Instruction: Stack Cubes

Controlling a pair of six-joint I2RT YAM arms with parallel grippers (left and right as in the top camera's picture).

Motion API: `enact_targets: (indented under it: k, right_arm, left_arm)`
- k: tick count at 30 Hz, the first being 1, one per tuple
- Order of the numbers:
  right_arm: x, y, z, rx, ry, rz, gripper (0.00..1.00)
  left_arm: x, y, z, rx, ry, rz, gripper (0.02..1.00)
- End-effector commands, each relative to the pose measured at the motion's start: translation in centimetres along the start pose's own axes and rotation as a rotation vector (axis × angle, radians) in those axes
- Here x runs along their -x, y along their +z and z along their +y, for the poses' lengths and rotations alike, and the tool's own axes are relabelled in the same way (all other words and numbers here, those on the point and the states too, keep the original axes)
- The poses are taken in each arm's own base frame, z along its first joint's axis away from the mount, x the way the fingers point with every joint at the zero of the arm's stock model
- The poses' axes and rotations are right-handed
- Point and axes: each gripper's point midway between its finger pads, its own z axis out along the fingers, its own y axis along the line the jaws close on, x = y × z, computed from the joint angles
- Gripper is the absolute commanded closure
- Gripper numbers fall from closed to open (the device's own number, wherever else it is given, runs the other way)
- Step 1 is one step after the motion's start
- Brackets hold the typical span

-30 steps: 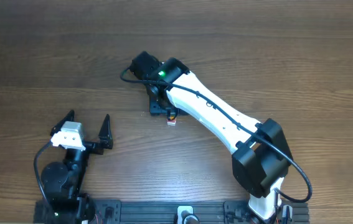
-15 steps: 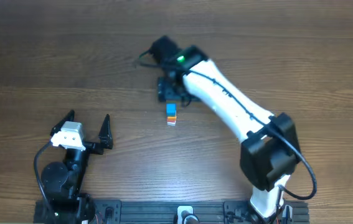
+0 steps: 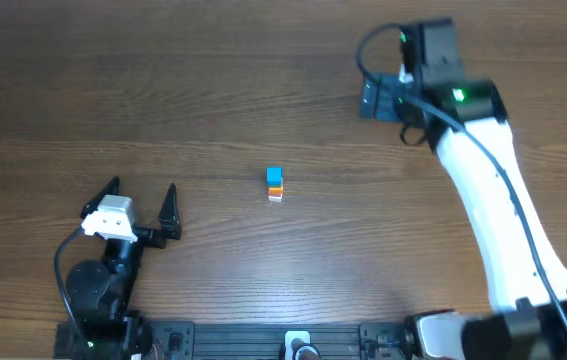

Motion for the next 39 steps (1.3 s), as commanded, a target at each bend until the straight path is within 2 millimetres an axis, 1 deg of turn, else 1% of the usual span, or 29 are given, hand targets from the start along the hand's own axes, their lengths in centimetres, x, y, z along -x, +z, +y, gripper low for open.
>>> enact_targets:
  k: [1, 4, 6, 10, 12, 15, 18, 20, 25, 32, 36, 39]
  right_arm:
    - [-3.3, -1.1, -3.6, -0.023, -0.008, -0.102, 0.009]
    - [-4.4, -2.5, -5.0, -0.021, -0.028, -0.238, 0.009]
    - [-5.1, -3.9, -5.8, -0.011, -0.019, -0.35, 0.007]
    - [-7.1, -5.9, -6.6, 0.04, 0.009, -0.506, 0.009]
    - [-8.2, -6.6, -6.7, 0.068, -0.004, -0.581, 0.007]
    - [-9.4, -7.5, -6.3, 0.114, -0.03, -0.691, 0.007]
    - [-10.4, -7.9, -5.8, 0.146, -0.049, -0.777, 0.007]
    - [-11.0, -7.8, -5.7, 0.153, -0.055, -0.81, 0.007]
    - [-12.6, -6.5, -5.2, 0.172, -0.078, -0.829, 0.009]
    - [-14.6, -3.6, -4.5, 0.173, -0.166, -0.781, 0.009]
    - [-15.1, -2.2, -5.2, 0.129, -0.157, -0.769, 0.009]
    - [-15.0, -2.2, -5.5, 0.11, -0.153, -0.781, 0.007]
  left_arm:
    - [-0.1, 0.0, 0.0, -0.002, 0.014, 0.0, 0.018]
    - [-0.1, 0.0, 0.0, -0.002, 0.014, 0.0, 0.018]
    - [-0.1, 0.0, 0.0, -0.002, 0.014, 0.0, 0.018]
    - [-0.1, 0.0, 0.0, -0.002, 0.014, 0.0, 0.02]
    - [-0.1, 0.0, 0.0, -0.002, 0.014, 0.0, 0.018]
    - [-0.1, 0.0, 0.0, -0.002, 0.014, 0.0, 0.02]
    - [-0.1, 0.0, 0.0, -0.002, 0.014, 0.0, 0.018]
    - [-0.1, 0.0, 0.0, -0.002, 0.014, 0.0, 0.018]
    - [-0.1, 0.0, 0.0, -0.002, 0.014, 0.0, 0.018]
    - [-0.1, 0.0, 0.0, -0.002, 0.014, 0.0, 0.018]
    - [-0.1, 0.0, 0.0, -0.002, 0.014, 0.0, 0.018]
    - [-0.1, 0.0, 0.0, -0.002, 0.014, 0.0, 0.018]
